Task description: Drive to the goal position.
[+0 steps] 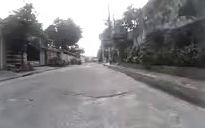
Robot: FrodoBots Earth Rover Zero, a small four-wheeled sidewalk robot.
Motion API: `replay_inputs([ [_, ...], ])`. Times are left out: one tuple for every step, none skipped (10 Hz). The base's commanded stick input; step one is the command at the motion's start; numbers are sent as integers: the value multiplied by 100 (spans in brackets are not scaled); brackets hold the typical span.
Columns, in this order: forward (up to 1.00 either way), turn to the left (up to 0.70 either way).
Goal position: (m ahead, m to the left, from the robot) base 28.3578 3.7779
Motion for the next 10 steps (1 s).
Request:
replay_inputs([
  [100,1],
  [100,1],
  [100,1],
  [100,1],
  [100,1],
  [100,1],
  [100,-6],
  [100,-22],
  [100,-39],
  [100,-17],
])
